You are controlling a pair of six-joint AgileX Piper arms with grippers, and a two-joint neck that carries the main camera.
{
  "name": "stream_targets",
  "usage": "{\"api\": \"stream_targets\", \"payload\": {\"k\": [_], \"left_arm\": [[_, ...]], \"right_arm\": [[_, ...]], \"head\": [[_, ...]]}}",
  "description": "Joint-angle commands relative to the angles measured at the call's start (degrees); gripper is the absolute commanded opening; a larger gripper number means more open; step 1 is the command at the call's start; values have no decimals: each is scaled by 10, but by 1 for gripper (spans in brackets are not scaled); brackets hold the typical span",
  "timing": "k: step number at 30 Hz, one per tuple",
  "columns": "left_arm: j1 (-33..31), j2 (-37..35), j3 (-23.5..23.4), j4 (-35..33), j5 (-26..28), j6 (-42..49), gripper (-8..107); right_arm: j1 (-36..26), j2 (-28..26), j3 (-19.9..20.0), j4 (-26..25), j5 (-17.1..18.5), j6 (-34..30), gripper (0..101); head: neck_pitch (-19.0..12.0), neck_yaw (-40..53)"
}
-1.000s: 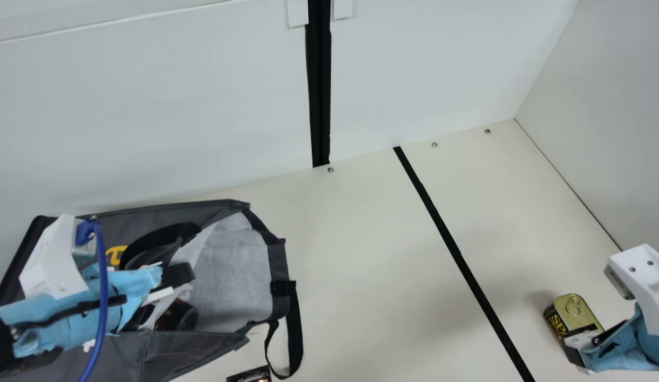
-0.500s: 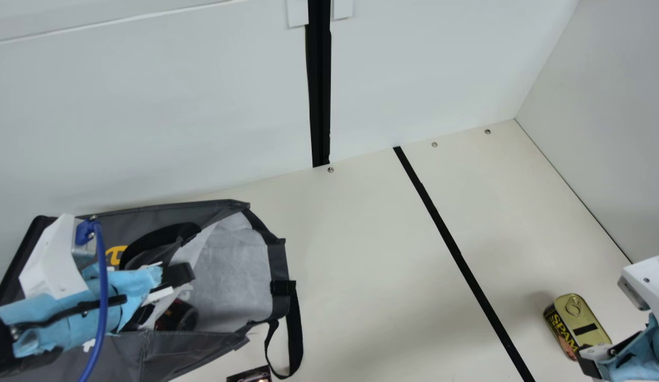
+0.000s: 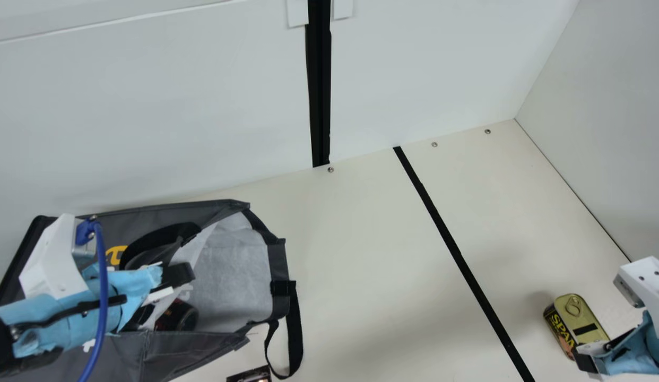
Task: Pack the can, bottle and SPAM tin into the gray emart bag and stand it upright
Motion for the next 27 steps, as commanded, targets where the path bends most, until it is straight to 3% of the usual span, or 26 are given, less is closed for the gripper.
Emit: {"api": "stream_targets", "payload": {"k": [1, 27], "left_arm": [[0, 0, 0, 0, 0, 0, -8], [0, 0, 0, 0, 0, 0, -8]], "right_arm": [[4, 6, 2, -2, -9, 5, 95], [63, 140, 1, -15, -88, 92, 95]], "head": [[-13, 0], [-13, 0]]}}
